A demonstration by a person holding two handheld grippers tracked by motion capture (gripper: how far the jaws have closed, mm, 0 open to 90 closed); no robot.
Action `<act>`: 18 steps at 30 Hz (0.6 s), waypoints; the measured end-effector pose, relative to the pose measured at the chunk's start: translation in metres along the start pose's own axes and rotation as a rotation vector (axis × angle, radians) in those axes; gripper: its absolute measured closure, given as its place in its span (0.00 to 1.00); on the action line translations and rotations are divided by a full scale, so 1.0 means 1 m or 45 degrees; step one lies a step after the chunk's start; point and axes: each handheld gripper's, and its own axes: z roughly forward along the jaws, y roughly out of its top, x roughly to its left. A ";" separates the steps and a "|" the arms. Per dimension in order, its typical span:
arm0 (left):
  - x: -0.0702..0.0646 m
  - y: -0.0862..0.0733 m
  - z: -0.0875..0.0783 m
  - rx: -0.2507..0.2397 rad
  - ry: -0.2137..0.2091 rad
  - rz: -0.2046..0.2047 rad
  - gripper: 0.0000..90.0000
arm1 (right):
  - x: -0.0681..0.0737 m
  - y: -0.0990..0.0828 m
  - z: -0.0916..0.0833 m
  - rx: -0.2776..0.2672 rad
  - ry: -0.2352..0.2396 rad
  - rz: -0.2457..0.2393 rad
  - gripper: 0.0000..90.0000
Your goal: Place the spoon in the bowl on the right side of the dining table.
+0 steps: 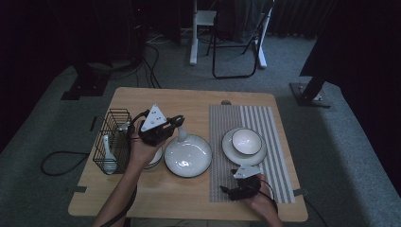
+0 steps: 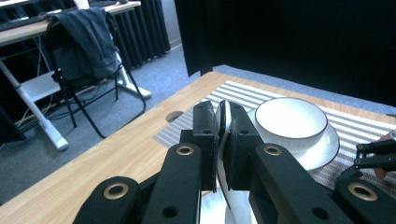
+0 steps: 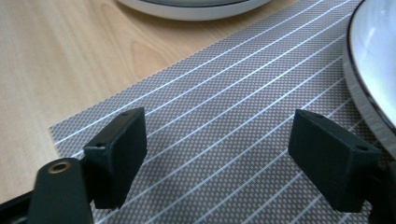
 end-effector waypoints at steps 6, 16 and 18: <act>0.001 0.008 0.013 0.001 -0.026 0.020 0.95 | 0.004 -0.006 -0.003 0.031 0.024 -0.046 0.18; 0.000 0.015 0.034 0.003 -0.072 0.016 0.95 | 0.002 -0.010 -0.005 0.028 0.007 -0.026 0.15; 0.000 0.016 0.035 0.001 -0.073 0.016 0.95 | 0.002 -0.010 -0.005 0.030 0.003 -0.027 0.14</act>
